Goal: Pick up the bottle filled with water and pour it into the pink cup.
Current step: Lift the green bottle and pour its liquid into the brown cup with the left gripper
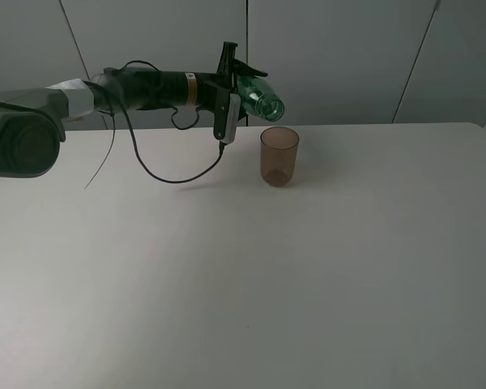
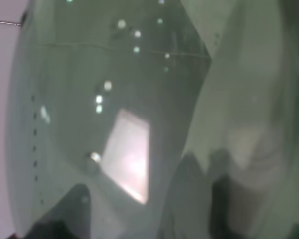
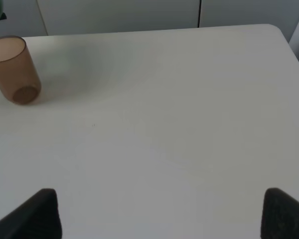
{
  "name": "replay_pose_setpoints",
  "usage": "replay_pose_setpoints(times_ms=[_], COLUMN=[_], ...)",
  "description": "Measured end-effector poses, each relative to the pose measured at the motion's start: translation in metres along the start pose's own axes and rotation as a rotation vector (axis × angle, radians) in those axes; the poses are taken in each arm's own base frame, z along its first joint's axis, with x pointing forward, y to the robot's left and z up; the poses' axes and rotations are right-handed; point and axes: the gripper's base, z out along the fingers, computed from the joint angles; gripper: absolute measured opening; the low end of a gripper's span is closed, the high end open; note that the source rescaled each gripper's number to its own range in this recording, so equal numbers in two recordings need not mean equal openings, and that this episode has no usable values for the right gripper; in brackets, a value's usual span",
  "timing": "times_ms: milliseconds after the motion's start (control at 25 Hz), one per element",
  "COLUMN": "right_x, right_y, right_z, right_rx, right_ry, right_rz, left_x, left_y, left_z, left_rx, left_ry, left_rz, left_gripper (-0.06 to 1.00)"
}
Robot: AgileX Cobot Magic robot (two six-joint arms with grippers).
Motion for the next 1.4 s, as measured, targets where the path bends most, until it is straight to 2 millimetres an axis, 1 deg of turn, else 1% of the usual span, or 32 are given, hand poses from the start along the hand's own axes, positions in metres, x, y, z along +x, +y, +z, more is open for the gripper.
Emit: replay_pose_setpoints(times_ms=[240, 520, 920, 1400], right_x=[0.0, 0.0, 0.0, 0.0], right_y=[0.0, 0.0, 0.0, 0.0], right_z=[0.0, 0.0, 0.0, 0.0], right_rx=[0.0, 0.0, 0.0, 0.0], right_ry=[0.0, 0.0, 0.0, 0.0], right_rz=[0.0, 0.0, 0.0, 0.0], left_x=[0.0007, -0.0033, -0.0011, -0.0005], left_y=[0.0005, 0.0006, 0.0004, 0.0006], left_z=[0.0002, 0.0034, 0.0034, 0.0034], left_rx=[-0.005, -0.005, -0.001, -0.002], left_ry=[0.011, 0.002, 0.026, 0.033], left_rz=[0.04, 0.089, 0.149, 0.172], left_gripper=[0.0, 0.0, 0.0, 0.0])
